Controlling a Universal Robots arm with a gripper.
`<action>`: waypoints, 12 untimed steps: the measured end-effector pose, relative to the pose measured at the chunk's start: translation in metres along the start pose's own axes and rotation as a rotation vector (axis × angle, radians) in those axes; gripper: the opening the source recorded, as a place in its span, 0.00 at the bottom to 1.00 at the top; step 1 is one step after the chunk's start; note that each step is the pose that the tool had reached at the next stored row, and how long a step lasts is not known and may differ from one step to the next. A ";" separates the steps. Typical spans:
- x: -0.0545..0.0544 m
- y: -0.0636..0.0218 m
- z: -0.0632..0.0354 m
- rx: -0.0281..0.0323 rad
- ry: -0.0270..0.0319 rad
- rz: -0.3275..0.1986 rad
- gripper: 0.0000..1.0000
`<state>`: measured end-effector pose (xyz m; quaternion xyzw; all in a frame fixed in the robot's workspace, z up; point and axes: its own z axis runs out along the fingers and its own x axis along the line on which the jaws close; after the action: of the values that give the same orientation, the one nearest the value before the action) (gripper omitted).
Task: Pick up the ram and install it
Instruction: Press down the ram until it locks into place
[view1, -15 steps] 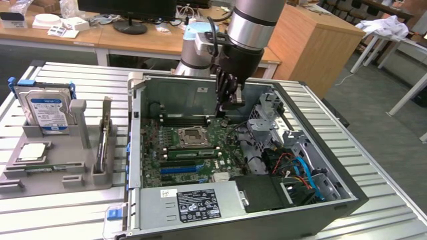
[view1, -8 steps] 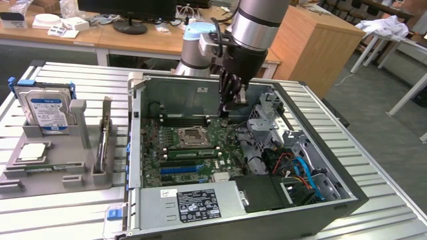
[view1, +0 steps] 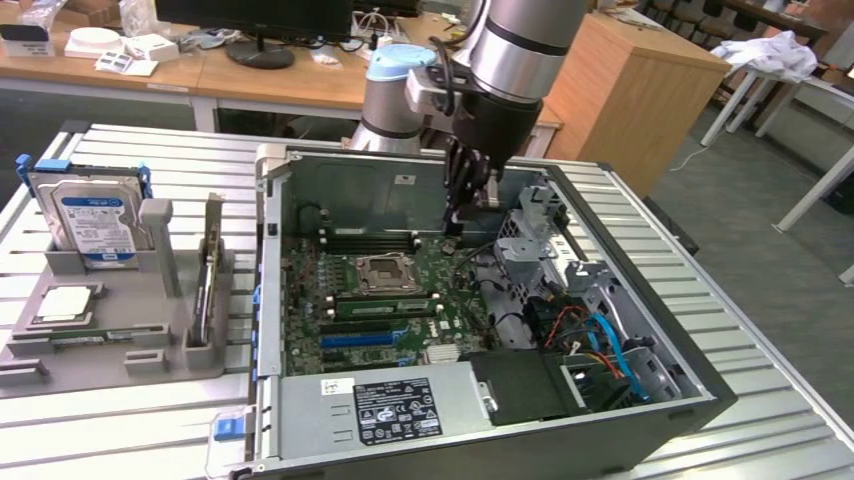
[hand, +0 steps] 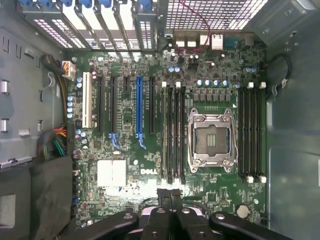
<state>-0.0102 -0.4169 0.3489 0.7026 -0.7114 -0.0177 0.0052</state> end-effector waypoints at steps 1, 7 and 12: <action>0.000 -0.0011 0.0000 0.0000 0.0000 0.000 0.11; 0.000 -0.0060 -0.0002 0.0000 0.0000 0.000 0.11; 0.000 -0.0073 -0.0002 0.0001 0.0000 0.000 0.11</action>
<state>-0.0029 -0.4173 0.3489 0.7026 -0.7114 -0.0177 0.0052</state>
